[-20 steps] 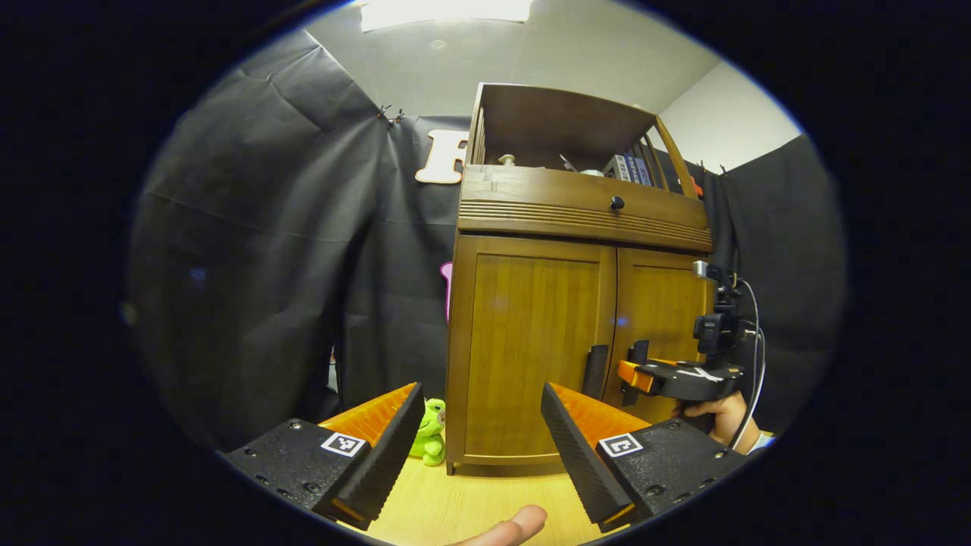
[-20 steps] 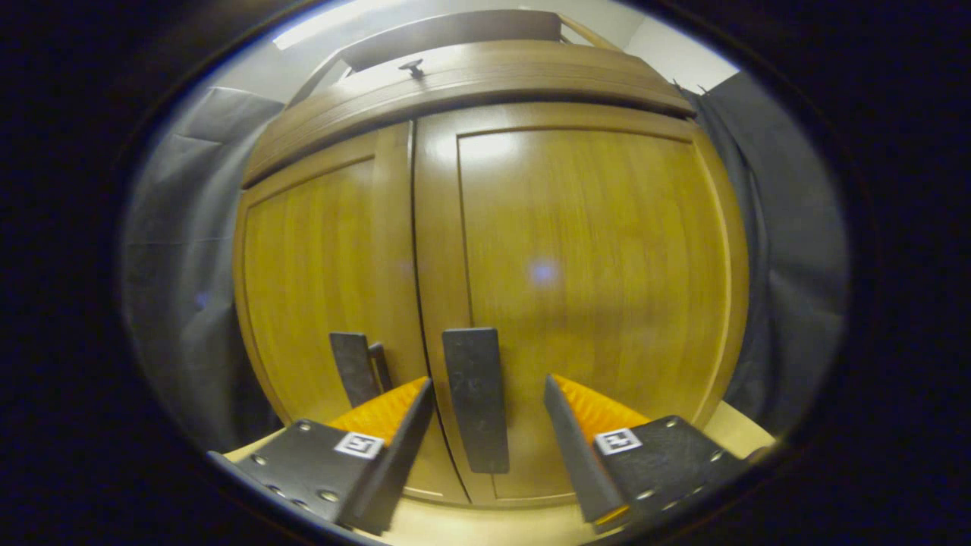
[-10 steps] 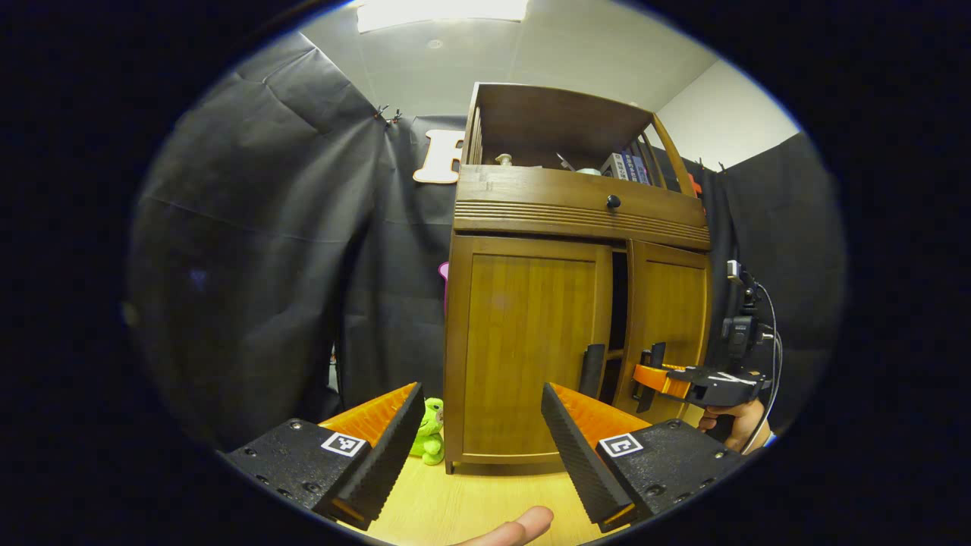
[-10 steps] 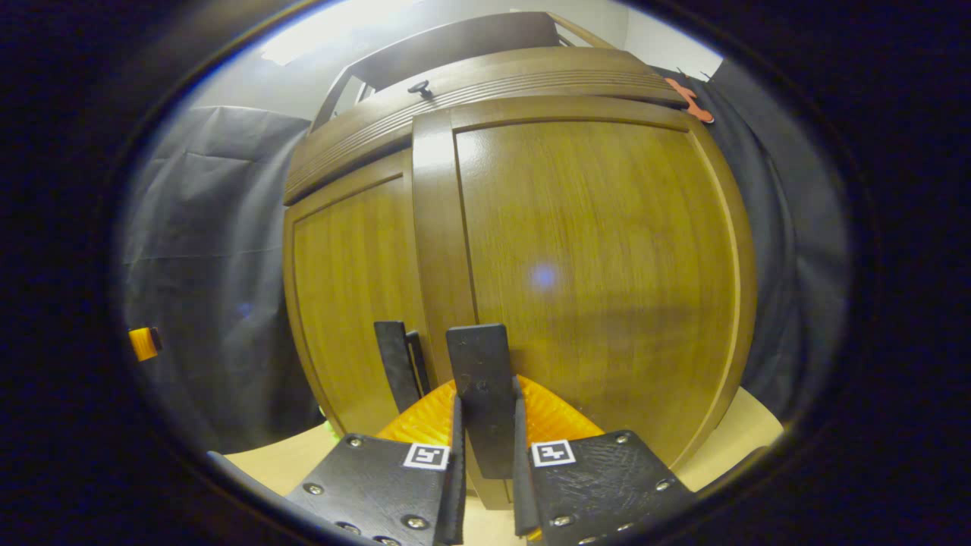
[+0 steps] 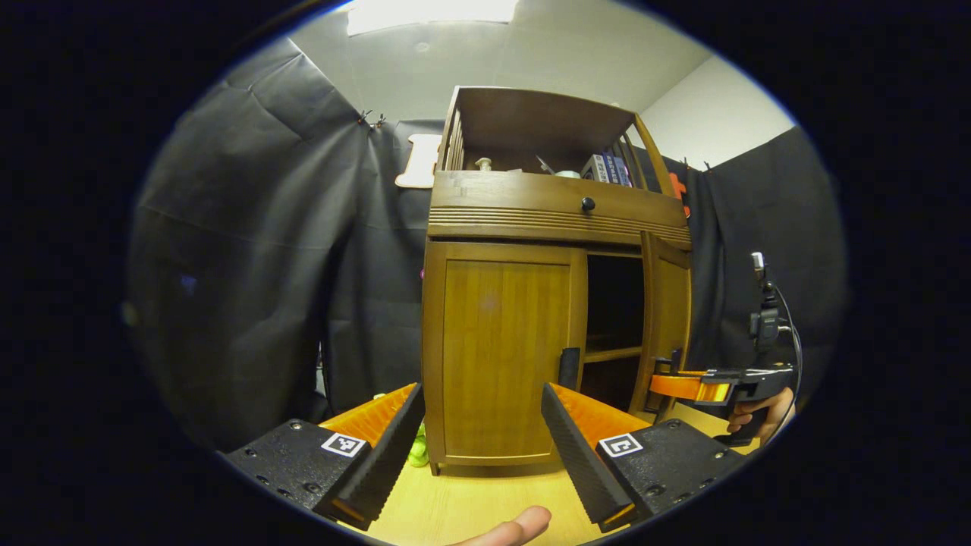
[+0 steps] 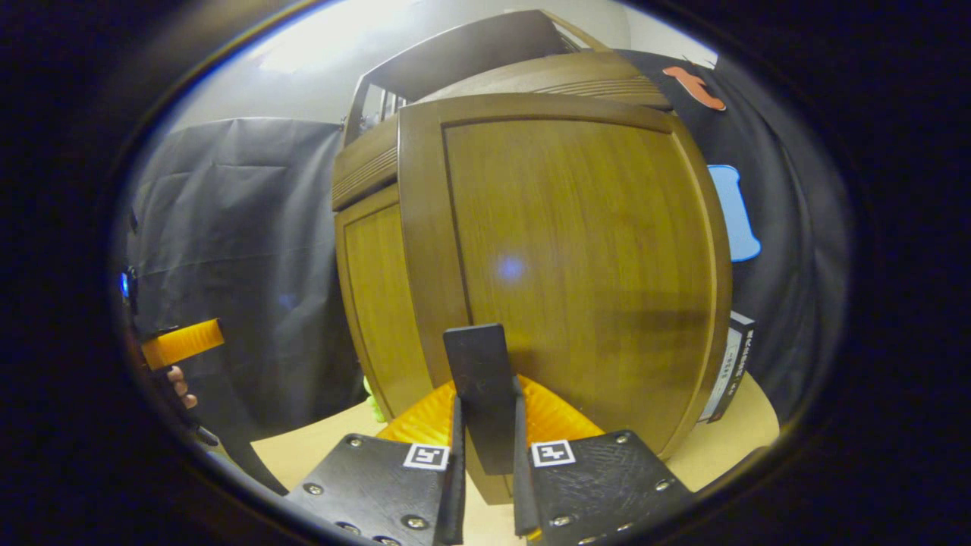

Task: Open the right door of the double-door shoe cabinet with the right hand, and open the left door with the left hand.

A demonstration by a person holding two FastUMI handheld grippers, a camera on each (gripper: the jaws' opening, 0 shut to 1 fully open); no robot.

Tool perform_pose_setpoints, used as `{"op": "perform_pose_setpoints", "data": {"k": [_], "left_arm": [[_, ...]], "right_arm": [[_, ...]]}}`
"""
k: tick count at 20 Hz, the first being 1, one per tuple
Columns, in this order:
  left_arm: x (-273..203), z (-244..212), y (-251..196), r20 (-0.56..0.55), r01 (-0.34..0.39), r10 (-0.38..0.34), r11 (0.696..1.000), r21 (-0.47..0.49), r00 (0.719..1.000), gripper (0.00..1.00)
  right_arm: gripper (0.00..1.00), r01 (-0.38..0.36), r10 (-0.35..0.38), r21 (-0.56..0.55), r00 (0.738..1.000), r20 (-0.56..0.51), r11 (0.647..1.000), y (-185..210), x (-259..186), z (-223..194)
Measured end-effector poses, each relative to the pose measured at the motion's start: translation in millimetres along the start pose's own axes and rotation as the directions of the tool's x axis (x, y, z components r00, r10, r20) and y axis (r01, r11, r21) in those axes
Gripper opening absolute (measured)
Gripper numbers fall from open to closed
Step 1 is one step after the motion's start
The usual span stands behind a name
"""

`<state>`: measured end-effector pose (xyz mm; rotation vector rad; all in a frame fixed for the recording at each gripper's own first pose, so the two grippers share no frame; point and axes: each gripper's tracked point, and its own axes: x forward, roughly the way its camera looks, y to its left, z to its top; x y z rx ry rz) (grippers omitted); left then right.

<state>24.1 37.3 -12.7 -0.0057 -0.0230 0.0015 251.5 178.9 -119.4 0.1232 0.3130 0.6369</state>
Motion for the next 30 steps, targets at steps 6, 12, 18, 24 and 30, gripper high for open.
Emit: {"op": "perform_pose_setpoints", "data": {"k": [6, 12, 18, 24, 30], "left_arm": [[6.5, -8.0, -12.2, -0.027, 0.012, -0.012, 1.000, 0.007, 1.000, 0.96], [15.0, -6.4, -33.8, 0.023, 0.072, -0.072, 0.997, 0.006, 0.997, 0.96], [21.7, -16.7, -60.5, -0.007, 0.109, -0.109, 0.994, 0.017, 0.994, 0.92], [28.8, -26.6, -83.6, -0.026, 0.148, -0.149, 0.989, -0.026, 0.989, 0.92], [42.9, -45.6, -89.3, -0.072, 0.126, -0.125, 0.992, 0.005, 0.989, 0.96]], "right_arm": [[0.25, -0.066, 0.066, 0.020, 0.998, -0.008, 0.998, -0.2, -17.2, 16.0], [0.25, -0.087, 0.086, 0.020, 0.996, 0.024, 0.996, -16.2, -49.4, 35.6], [0.25, -0.049, 0.048, 0.003, 0.996, 0.072, 0.999, -50.0, -95.9, 41.4], [0.24, 0.136, -0.126, -0.073, 0.985, 0.119, 0.988, -100.3, -121.6, 49.5], [0.24, 0.316, -0.301, -0.070, 0.939, 0.167, 0.946, -156.6, -147.7, 59.6]]}}
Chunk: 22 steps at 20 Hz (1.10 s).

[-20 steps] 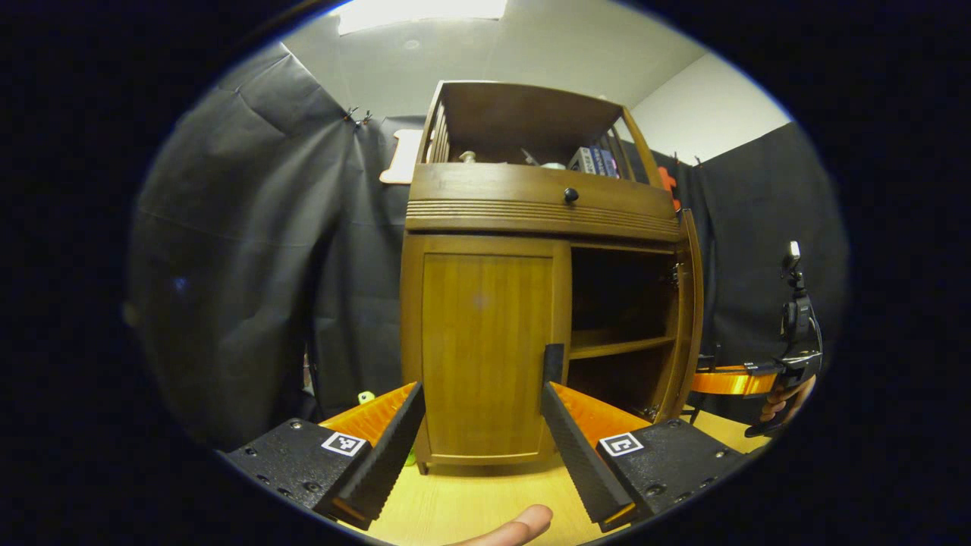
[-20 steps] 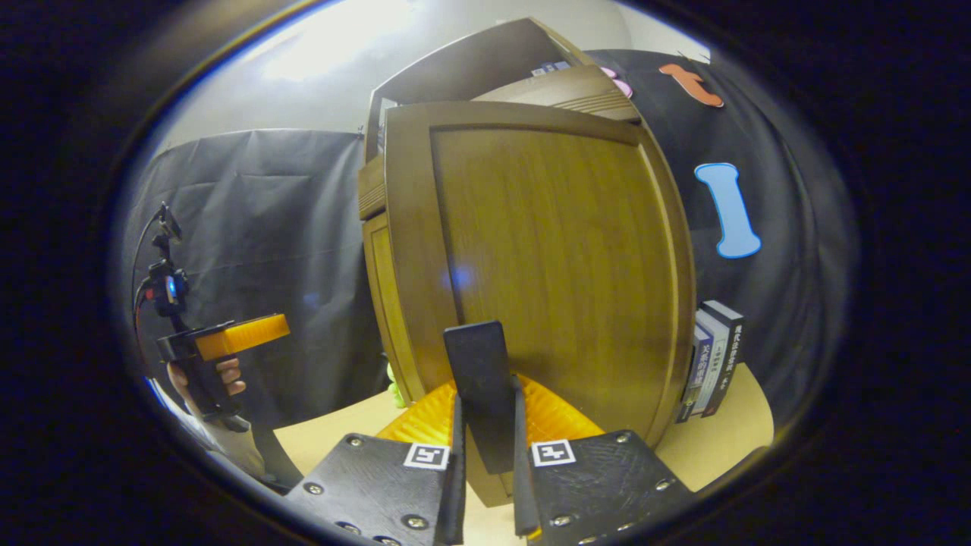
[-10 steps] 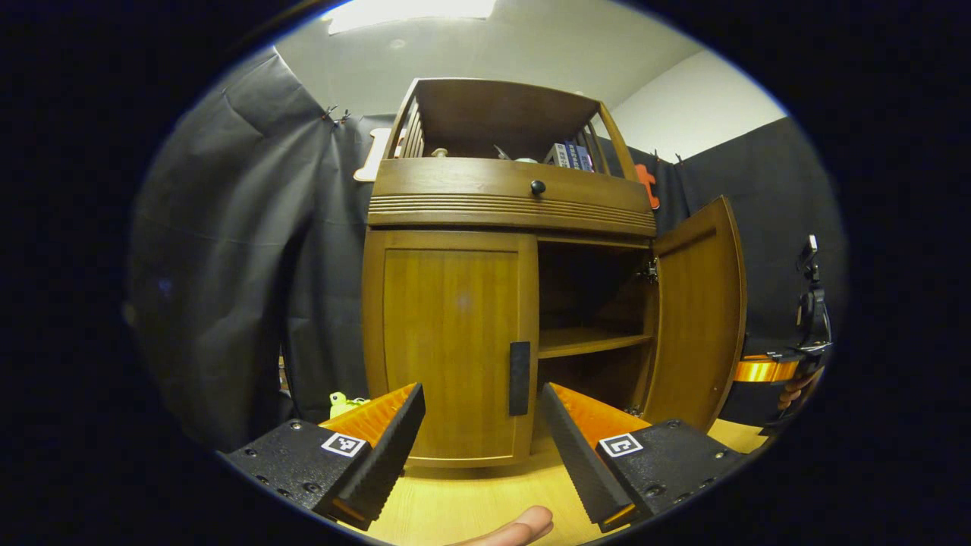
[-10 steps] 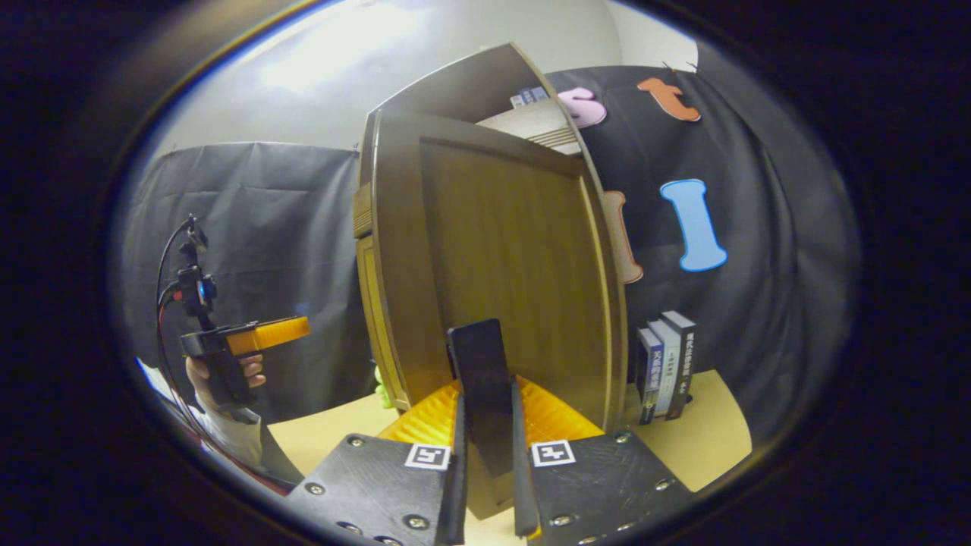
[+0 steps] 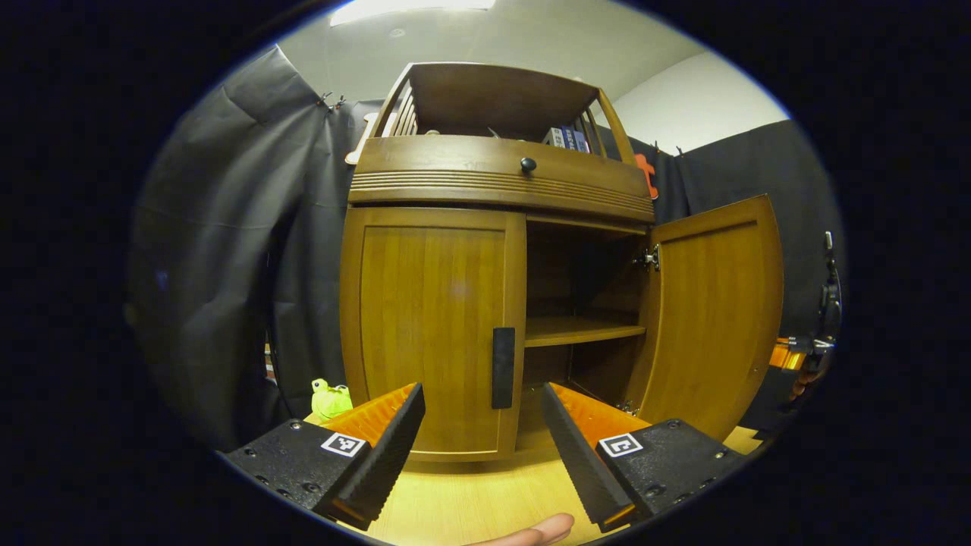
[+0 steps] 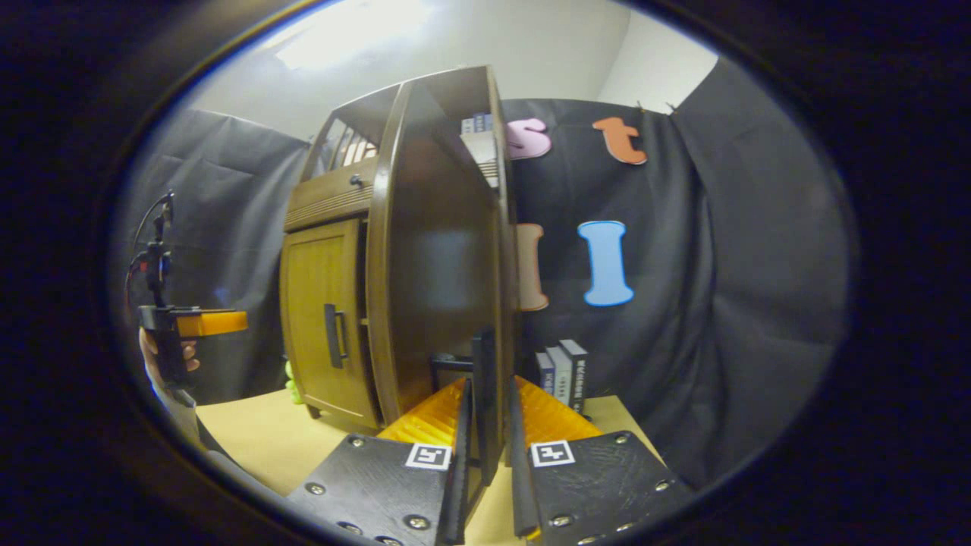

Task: Open the right door of the double-door shoe cabinet with the right hand, and open the left door with the left hand.

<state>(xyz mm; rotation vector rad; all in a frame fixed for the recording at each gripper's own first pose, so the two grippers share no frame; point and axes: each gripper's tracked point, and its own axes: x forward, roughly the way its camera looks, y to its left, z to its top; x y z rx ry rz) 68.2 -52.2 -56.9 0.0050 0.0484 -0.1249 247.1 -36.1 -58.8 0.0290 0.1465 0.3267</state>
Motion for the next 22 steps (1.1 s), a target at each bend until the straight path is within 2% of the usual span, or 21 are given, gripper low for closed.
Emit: {"op": "perform_pose_setpoints", "data": {"k": [2, 4, 5, 6, 7, 8, 9, 10, 12, 13, 15, 17, 20, 22], "left_arm": [[7.4, -5.3, -7.3, -0.012, 0.010, -0.010, 1.000, 0.013, 1.000, 0.93], [15.7, -10.0, -12.6, -0.016, 0.018, -0.018, 0.999, 0.031, 1.000, 0.96], [18.8, -13.1, -13.9, -0.021, 0.019, -0.019, 0.999, 0.040, 1.000, 0.93], [23.3, -15.3, -15.3, -0.022, 0.021, -0.020, 0.999, 0.044, 1.000, 0.93], [27.0, -17.7, -17.3, -0.023, 0.024, -0.023, 0.999, 0.042, 0.999, 0.92], [33.2, -21.7, -18.5, -0.036, 0.027, -0.026, 0.999, 0.034, 0.999, 0.96], [42.4, -25.7, -18.8, -0.051, 0.022, -0.021, 0.999, 0.023, 0.999, 0.93], [51.3, -27.4, -20.6, -0.057, 0.022, -0.021, 1.000, 0.018, 0.998, 0.96], [69.3, -29.3, -25.0, -0.062, 0.021, -0.019, 0.999, 0.030, 0.998, 0.96], [79.8, -30.4, -24.2, -0.062, 0.016, -0.013, 0.999, 0.039, 0.998, 0.93], [99.4, -32.1, -26.2, -0.067, 0.022, -0.020, 0.999, 0.030, 0.998, 0.93], [120.5, -31.9, -33.9, -0.062, 0.039, -0.037, 0.999, 0.024, 0.997, 0.93], [147.3, -24.3, -28.0, -0.025, 0.000, 0.001, 0.999, 0.052, 1.000, 0.95], [160.1, -20.1, -25.4, -0.006, -0.016, 0.017, 0.999, 0.049, 1.000, 0.92]], "right_arm": [[0.24, 0.046, -0.046, -0.005, 0.999, 0.014, 0.999, -16.6, -2.8, 5.6], [0.33, 0.073, -0.072, -0.017, 0.997, 0.037, 0.997, -25.5, -10.2, 10.4], [0.26, 0.082, -0.081, -0.019, 0.996, 0.041, 0.996, -28.8, -13.0, 11.1], [0.30, 0.090, -0.089, -0.021, 0.995, 0.047, 0.996, -31.2, -15.7, 12.1], [0.40, 0.099, -0.097, -0.023, 0.994, 0.054, 0.995, -33.2, -18.6, 14.2], [0.51, 0.119, -0.118, -0.025, 0.991, 0.061, 0.993, -37.9, -22.3, 17.7], [0.65, 0.146, -0.143, -0.029, 0.987, 0.069, 0.989, -41.4, -27.6, 21.7], [0.67, 0.162, -0.159, -0.029, 0.984, 0.075, 0.986, -42.8, -31.5, 26.0], [0.77, 0.199, -0.193, -0.055, 0.976, 0.102, 0.979, -40.8, -43.9, 36.6], [0.84, 0.226, -0.216, -0.079, 0.969, 0.118, 0.971, -40.2, -51.5, 41.9], [0.99, 0.266, -0.246, -0.124, 0.957, 0.151, 0.956, -33.0, -67.4, 52.6], [0.97, 0.299, -0.276, -0.159, 0.949, 0.154, 0.941, -21.1, -80.6, 53.9], [0.98, 0.331, -0.306, -0.194, 0.941, 0.146, 0.924, 2.3, -95.9, 49.8], [0.98, 0.326, -0.299, -0.188, 0.941, 0.159, 0.927, 24.4, -105.5, 49.1]]}}
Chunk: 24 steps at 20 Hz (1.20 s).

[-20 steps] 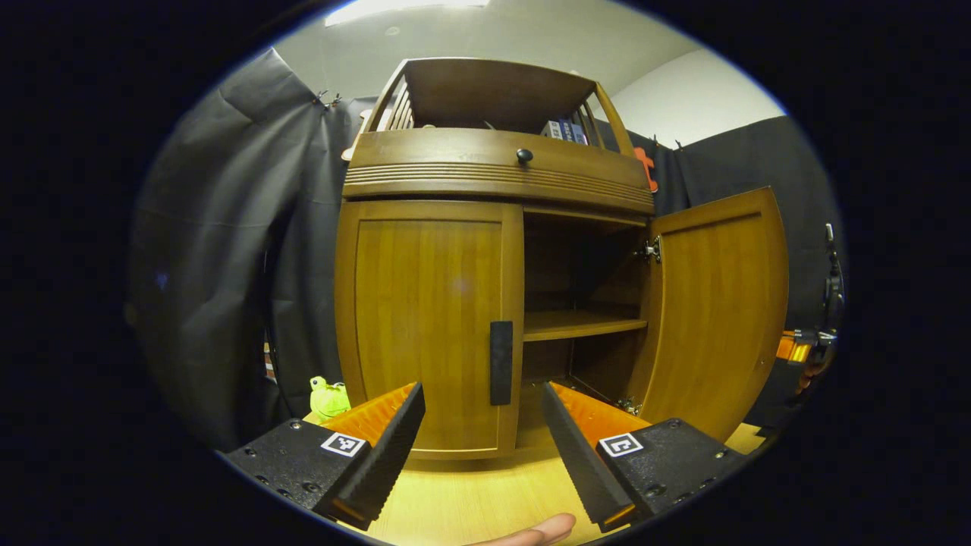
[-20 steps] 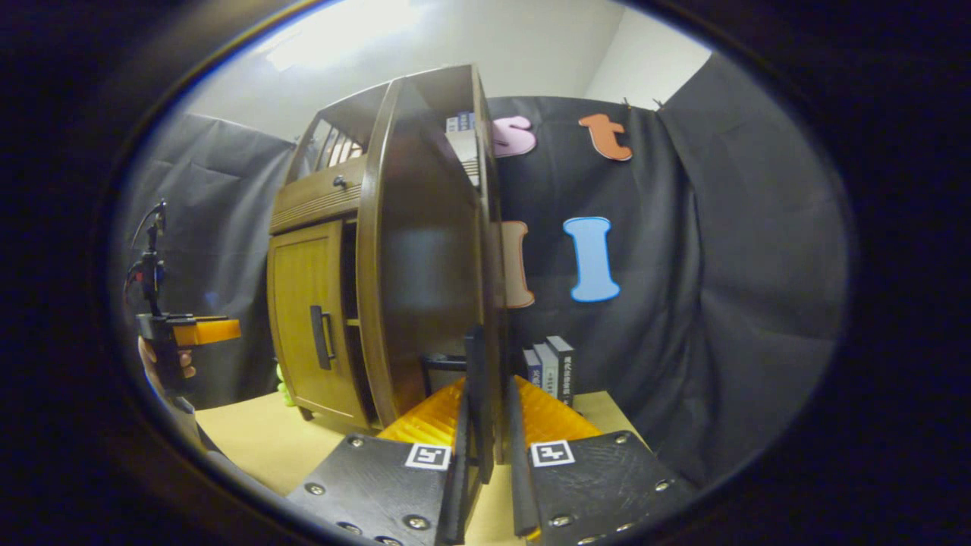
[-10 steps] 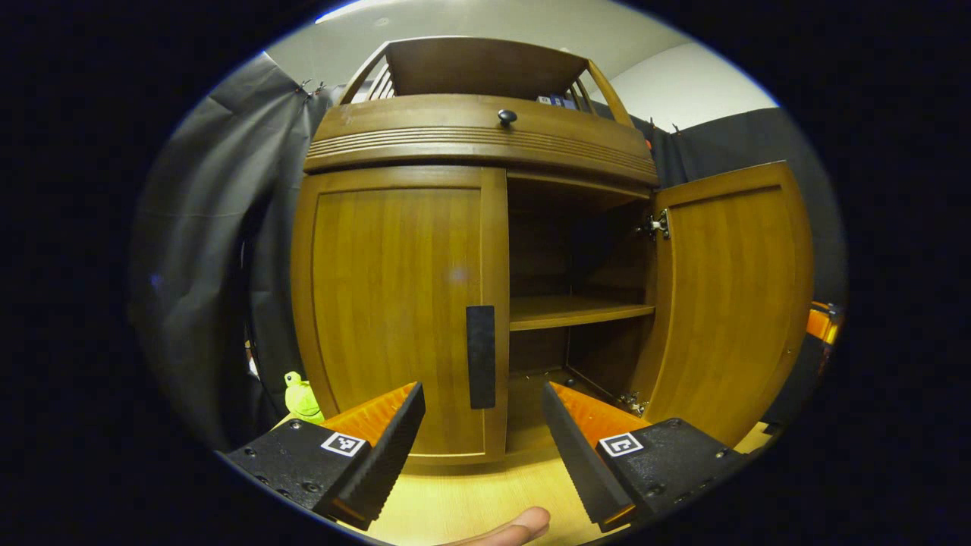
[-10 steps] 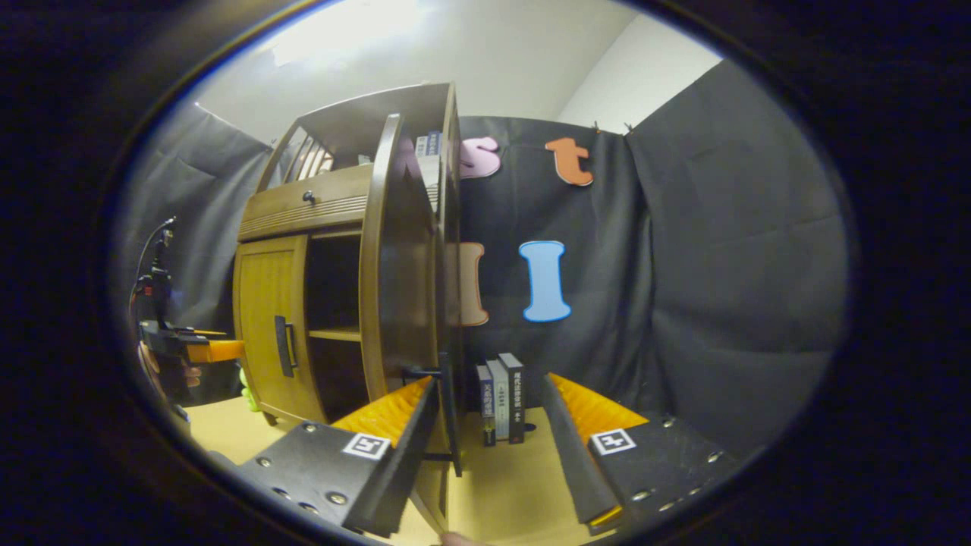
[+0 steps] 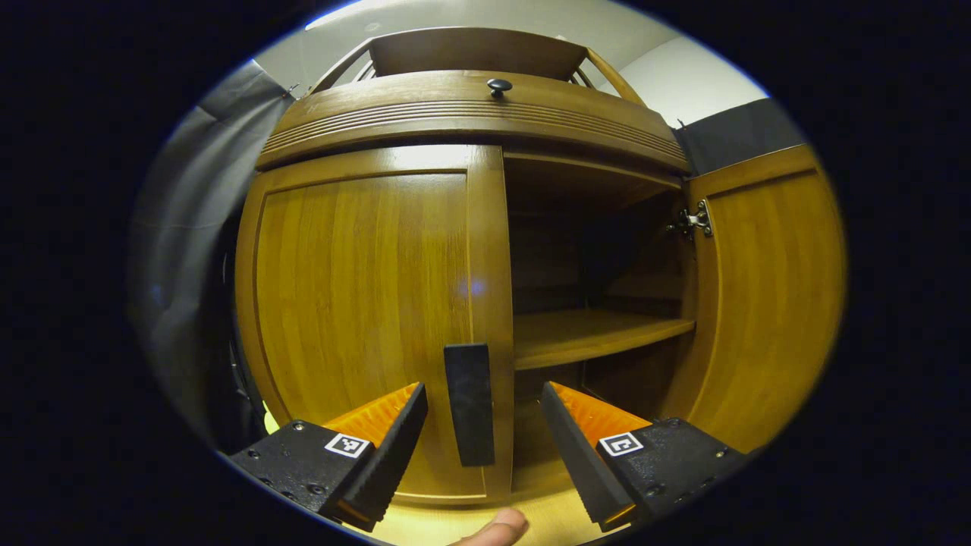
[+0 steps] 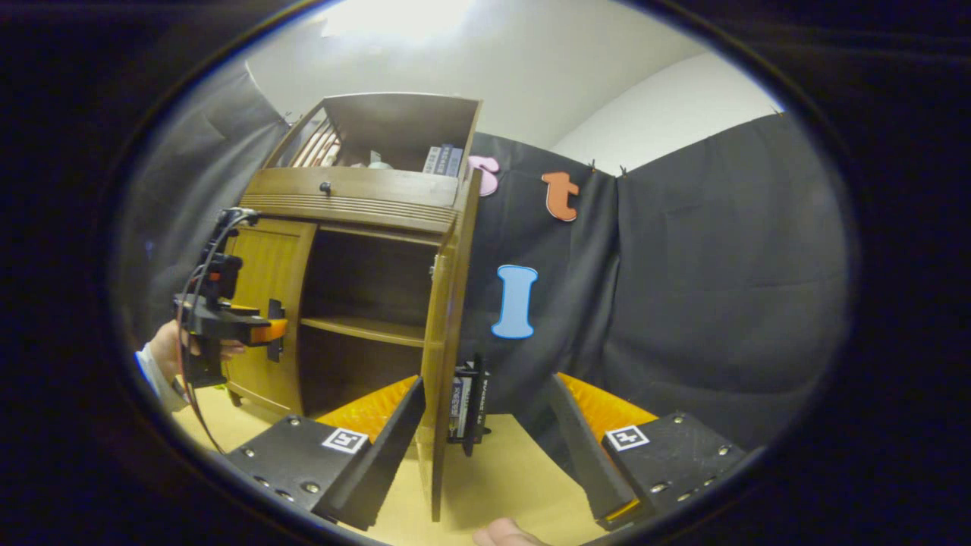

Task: Open the right door of the double-door shoe cabinet with the right hand, and open the left door with the left hand.

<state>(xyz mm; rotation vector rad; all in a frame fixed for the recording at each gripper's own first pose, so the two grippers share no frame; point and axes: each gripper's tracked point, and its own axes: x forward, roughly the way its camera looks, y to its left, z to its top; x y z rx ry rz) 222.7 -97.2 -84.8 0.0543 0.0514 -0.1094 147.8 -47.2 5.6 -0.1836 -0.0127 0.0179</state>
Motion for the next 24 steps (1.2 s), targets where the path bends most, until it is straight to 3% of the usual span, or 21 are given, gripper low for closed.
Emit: {"op": "perform_pose_setpoints", "data": {"k": [3, 7, 11, 16, 24], "left_arm": [[18.0, -7.4, 1.5, -0.021, -0.001, 0.000, 1.000, -0.012, 1.000, 0.91], [37.0, -21.9, 8.6, -0.050, 0.004, -0.002, 0.999, 0.041, 0.999, 0.62], [23.9, -17.3, 6.6, -0.081, 0.065, -0.069, 0.997, -0.045, 0.994, 0.34], [-0.6, -10.9, 7.1, -0.083, 0.111, -0.115, 0.993, -0.050, 0.990, 0.32], [-79.8, -14.1, 24.7, -0.079, 0.211, -0.214, 0.977, -0.043, 0.974, 0.32]], "right_arm": [[0.98, -0.033, 0.031, 0.073, 0.999, 0.031, 0.997, 25.9, -25.7, 4.9], [0.98, -0.055, 0.051, 0.130, 0.998, 0.040, 0.990, 46.9, -40.2, 4.7], [0.99, -0.037, 0.033, 0.146, 0.999, 0.027, 0.989, 54.3, -43.6, 8.3], [0.99, -0.025, 0.024, 0.174, 1.000, 0.009, 0.985, 54.9, -53.8, 5.1], [0.98, -0.005, 0.013, 0.195, 0.999, -0.040, 0.981, 56.1, -48.2, -8.0]]}}
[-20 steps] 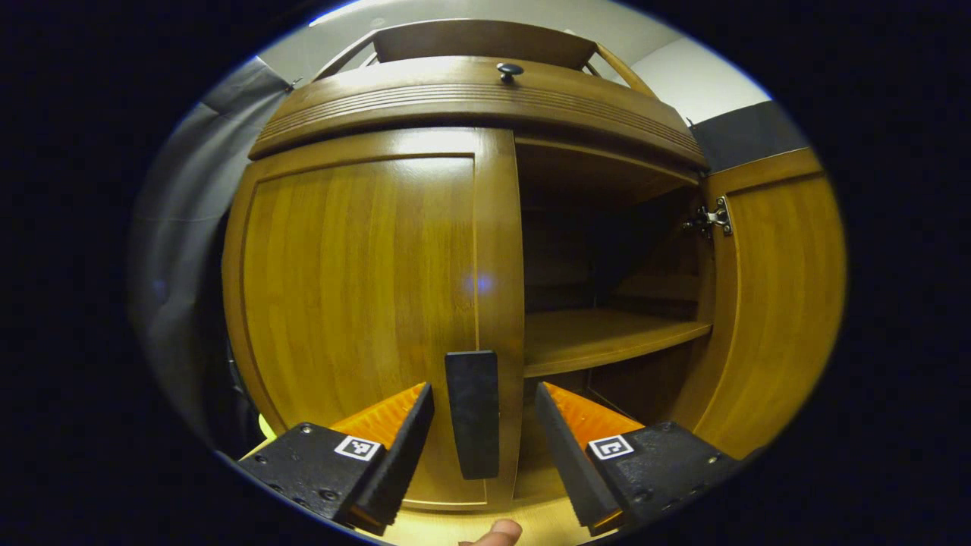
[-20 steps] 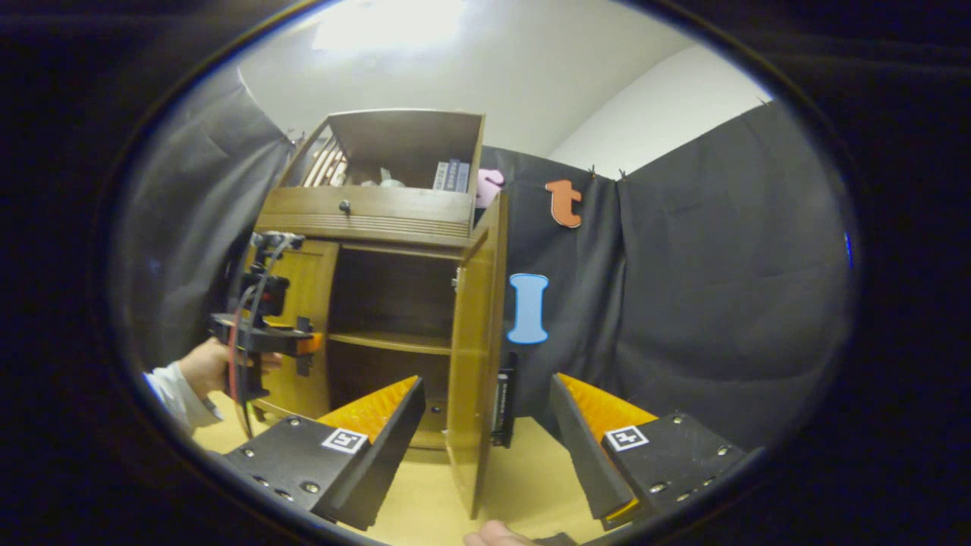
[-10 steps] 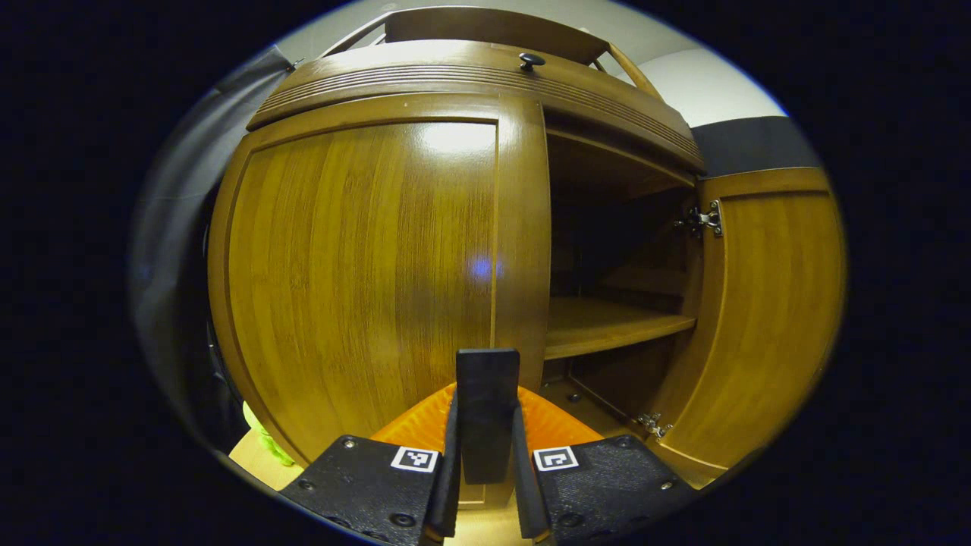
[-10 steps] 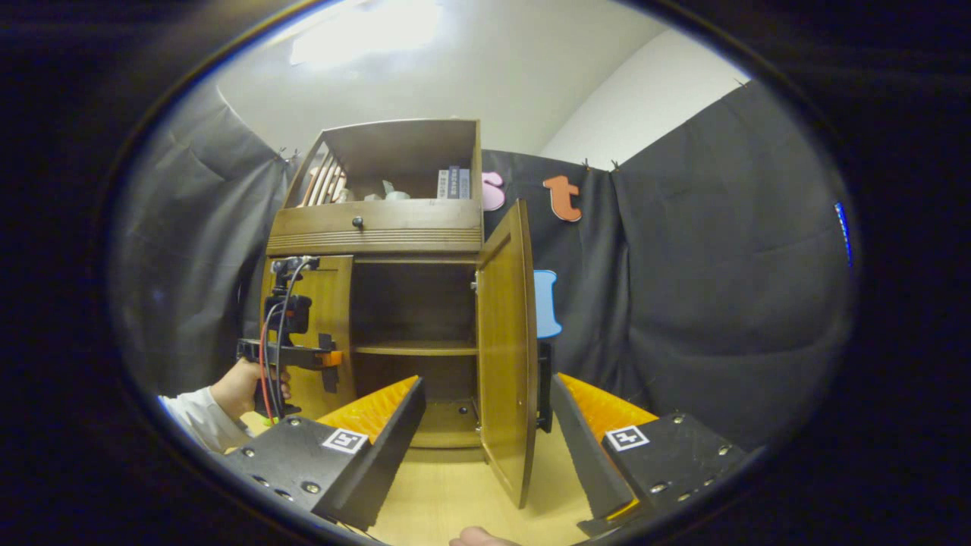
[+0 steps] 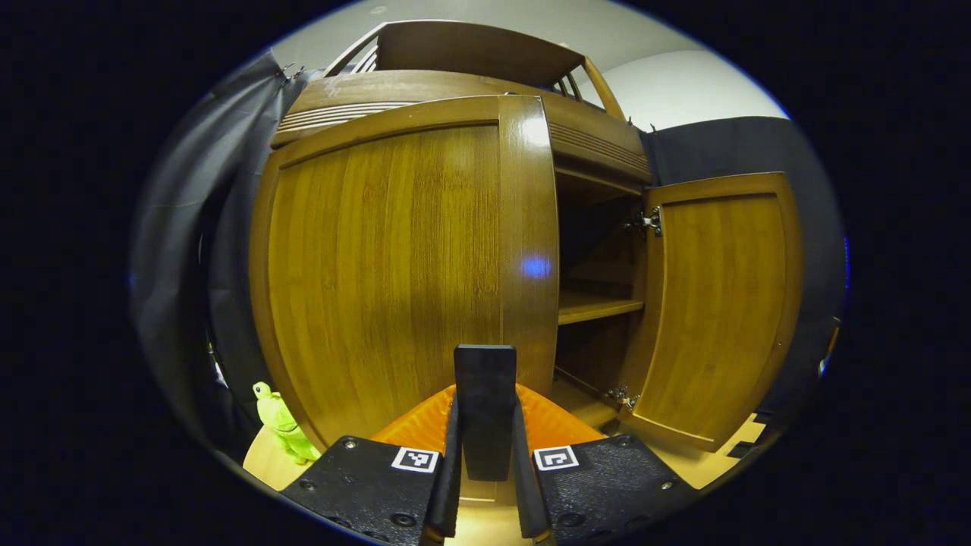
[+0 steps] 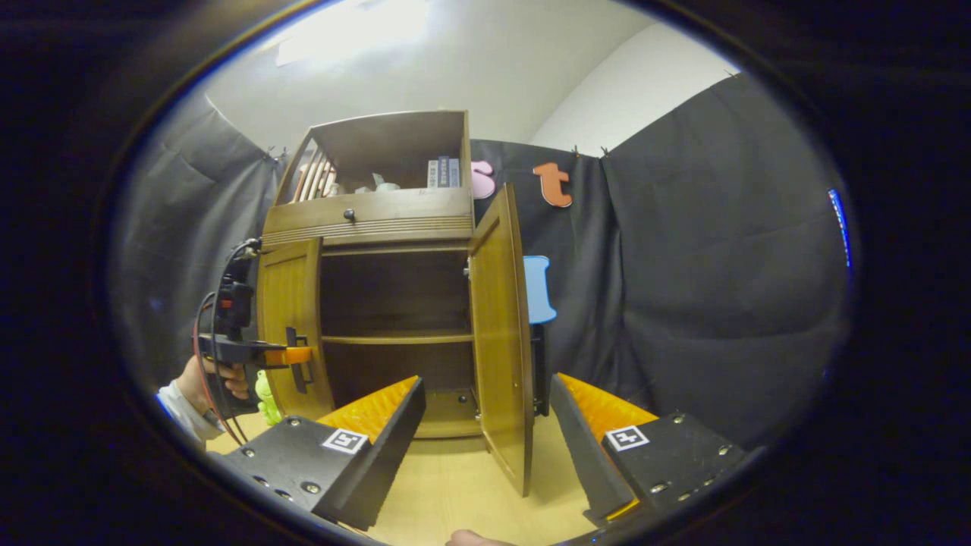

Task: Open the right door of the double-door shoe cabinet with the right hand, and open the left door with the left hand.

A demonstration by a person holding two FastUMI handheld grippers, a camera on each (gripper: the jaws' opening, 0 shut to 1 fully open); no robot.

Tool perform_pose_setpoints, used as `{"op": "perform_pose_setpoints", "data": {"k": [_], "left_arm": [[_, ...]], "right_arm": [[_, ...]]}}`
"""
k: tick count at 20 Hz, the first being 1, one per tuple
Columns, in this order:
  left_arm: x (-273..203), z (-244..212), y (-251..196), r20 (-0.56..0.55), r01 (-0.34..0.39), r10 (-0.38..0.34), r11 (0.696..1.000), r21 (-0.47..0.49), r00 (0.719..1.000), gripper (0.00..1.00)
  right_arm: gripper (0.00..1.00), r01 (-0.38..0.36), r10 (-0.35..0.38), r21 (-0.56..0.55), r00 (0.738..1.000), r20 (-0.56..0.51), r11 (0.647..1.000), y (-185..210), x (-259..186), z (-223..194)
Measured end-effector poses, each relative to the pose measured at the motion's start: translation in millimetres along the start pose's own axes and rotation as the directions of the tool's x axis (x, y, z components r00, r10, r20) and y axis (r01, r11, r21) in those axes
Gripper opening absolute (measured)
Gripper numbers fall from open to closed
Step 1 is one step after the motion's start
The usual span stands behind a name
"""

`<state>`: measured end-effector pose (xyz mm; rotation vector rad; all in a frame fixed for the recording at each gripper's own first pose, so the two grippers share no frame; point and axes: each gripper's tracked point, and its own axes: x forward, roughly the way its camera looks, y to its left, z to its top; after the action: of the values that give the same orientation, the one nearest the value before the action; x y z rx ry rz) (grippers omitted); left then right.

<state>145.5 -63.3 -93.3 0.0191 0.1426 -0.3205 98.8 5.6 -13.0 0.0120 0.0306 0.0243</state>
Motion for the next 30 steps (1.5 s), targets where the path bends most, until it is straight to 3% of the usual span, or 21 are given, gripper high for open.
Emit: {"op": "perform_pose_setpoints", "data": {"k": [11, 23, 30], "left_arm": [[-52.4, -2.0, 14.8, -0.008, 0.033, -0.033, 0.999, 0.003, 0.999, 0.31], [-103.5, -1.9, 47.8, -0.011, 0.005, -0.004, 1.000, 0.012, 1.000, 0.31], [-124.6, -1.5, 68.6, 0.002, -0.067, 0.067, 0.996, 0.055, 0.998, 0.31]], "right_arm": [[0.98, -0.026, 0.026, 0.002, 1.000, -0.009, 1.000, 14.3, -4.6, -8.6], [0.98, -0.084, 0.084, -0.012, 0.996, -0.021, 0.996, 41.3, -2.3, -19.7], [0.99, -0.111, 0.110, -0.027, 0.993, -0.045, 0.993, 59.4, 1.6, -30.7]]}}
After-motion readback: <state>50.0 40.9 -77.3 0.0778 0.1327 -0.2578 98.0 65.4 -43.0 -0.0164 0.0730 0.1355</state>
